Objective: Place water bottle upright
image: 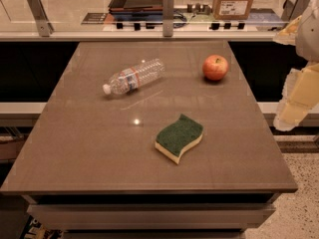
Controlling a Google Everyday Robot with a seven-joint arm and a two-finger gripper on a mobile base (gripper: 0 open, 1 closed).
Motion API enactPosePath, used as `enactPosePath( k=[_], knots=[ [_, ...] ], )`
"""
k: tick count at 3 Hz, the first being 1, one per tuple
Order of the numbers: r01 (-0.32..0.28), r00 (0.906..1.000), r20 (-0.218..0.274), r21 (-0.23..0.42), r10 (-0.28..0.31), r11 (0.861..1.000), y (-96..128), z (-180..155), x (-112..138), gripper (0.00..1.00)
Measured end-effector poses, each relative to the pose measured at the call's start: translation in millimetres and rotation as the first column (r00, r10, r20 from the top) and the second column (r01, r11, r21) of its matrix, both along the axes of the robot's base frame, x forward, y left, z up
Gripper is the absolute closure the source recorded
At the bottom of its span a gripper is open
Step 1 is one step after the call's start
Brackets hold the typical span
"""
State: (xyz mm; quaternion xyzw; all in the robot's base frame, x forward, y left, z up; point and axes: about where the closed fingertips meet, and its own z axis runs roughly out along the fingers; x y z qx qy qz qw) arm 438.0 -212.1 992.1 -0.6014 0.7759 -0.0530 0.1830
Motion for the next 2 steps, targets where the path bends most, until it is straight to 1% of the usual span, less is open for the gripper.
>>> enactPosePath(
  k=[1,2],
  knots=[
    [0.0,1.0,0.0,0.0,0.0,1.0,0.0,0.0,0.0,0.0],
    [-0.016,0.9998,0.012,-0.014,0.016,1.0,2.0,2.8,4.8,0.0]
  ],
)
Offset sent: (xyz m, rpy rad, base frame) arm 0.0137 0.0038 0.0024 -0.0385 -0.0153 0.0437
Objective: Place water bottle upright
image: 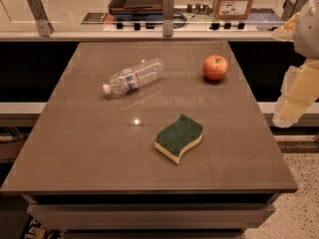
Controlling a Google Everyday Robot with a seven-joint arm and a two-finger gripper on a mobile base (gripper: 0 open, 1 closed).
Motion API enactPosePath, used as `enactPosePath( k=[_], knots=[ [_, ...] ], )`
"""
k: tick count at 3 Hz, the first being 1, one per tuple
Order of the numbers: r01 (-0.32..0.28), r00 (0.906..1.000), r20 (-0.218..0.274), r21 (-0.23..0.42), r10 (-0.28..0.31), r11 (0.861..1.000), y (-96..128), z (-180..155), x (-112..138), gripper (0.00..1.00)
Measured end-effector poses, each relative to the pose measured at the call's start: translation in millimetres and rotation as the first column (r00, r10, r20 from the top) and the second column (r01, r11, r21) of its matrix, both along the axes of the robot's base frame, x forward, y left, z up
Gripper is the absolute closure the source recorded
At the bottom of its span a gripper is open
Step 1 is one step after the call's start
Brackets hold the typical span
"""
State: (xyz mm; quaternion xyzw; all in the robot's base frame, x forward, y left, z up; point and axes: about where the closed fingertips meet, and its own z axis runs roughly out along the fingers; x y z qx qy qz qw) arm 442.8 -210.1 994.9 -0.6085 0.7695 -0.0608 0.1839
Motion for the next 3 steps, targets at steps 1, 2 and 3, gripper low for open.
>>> enactPosePath(
  k=[1,2,3],
  knots=[
    [-0.075,0.9971,0.012,-0.038,0.076,0.996,8.2,6.3,12.8,0.0],
    [-0.21,0.977,0.012,-0.109,0.213,0.971,27.5,9.1,25.9,0.0],
    [-0.376,0.9245,-0.006,-0.172,0.381,0.91,55.1,6.2,38.1,0.0]
  ],
)
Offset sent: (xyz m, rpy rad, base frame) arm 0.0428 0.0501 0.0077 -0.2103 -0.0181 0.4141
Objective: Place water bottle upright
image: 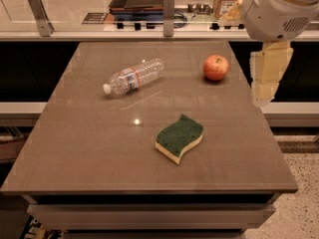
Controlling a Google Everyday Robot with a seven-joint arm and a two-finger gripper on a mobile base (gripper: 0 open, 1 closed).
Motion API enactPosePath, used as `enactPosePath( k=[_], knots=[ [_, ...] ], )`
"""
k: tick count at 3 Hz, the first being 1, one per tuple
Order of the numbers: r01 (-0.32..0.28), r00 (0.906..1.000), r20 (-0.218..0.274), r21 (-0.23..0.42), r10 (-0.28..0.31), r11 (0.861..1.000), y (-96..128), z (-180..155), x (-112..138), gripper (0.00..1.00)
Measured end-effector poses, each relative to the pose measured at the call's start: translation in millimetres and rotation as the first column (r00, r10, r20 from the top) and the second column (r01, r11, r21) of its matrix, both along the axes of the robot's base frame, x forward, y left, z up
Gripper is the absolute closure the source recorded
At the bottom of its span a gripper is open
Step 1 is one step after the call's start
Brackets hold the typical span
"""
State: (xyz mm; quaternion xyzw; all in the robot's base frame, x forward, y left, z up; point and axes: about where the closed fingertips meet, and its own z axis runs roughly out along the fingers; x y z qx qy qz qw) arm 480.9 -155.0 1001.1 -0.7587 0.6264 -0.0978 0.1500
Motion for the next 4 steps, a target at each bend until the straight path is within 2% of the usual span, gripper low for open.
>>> enactPosePath(
  k=[1,2,3,4],
  knots=[
    [-0.145,0.9894,-0.008,-0.021,0.145,0.989,28.6,-5.0,16.2,0.0],
    [-0.24,0.9708,-0.003,-0.004,0.24,0.971,58.1,-11.0,33.7,0.0],
    [-0.296,0.9553,0.001,0.033,0.296,0.955,85.4,-21.4,51.6,0.0],
    [-0.303,0.9528,0.005,0.046,0.304,0.952,115.5,-47.9,88.7,0.0]
  ],
)
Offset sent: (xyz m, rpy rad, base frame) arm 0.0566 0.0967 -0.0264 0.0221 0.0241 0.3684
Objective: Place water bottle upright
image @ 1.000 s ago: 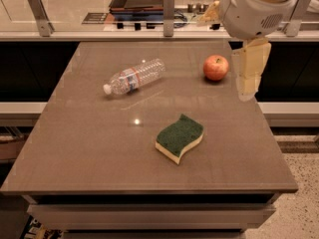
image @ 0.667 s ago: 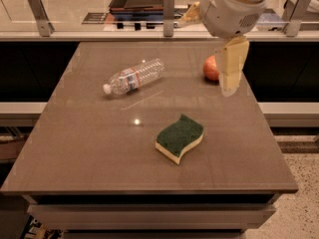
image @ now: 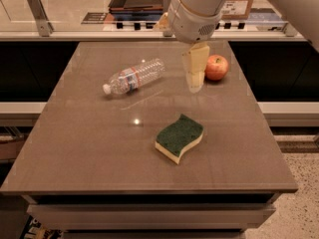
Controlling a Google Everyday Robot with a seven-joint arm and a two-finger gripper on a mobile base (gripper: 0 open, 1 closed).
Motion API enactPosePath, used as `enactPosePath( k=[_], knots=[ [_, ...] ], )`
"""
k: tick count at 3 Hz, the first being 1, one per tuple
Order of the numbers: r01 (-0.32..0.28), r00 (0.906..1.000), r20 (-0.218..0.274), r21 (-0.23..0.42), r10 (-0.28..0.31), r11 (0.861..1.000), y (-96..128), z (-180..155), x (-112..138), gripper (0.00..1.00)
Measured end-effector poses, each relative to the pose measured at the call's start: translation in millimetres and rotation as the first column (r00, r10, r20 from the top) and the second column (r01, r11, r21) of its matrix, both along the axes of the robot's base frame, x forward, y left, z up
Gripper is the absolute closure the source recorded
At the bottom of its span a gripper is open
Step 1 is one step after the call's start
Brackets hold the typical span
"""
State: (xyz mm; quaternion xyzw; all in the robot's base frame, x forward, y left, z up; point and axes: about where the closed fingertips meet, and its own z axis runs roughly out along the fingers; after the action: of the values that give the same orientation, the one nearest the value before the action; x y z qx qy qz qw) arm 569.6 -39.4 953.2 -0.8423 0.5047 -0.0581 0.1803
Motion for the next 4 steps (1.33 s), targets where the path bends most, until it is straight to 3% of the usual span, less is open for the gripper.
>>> enactPosePath(
  k=[1,2,4],
  knots=[
    [0.001,1.0,0.007,0.006,-0.001,1.0,-0.5,2.4,7.6,0.0],
    [-0.035,0.9993,0.015,0.011,0.035,0.999,7.3,4.7,30.4,0.0],
    [-0.099,0.9949,-0.018,0.036,0.1,0.994,29.3,-10.0,65.9,0.0]
  ],
)
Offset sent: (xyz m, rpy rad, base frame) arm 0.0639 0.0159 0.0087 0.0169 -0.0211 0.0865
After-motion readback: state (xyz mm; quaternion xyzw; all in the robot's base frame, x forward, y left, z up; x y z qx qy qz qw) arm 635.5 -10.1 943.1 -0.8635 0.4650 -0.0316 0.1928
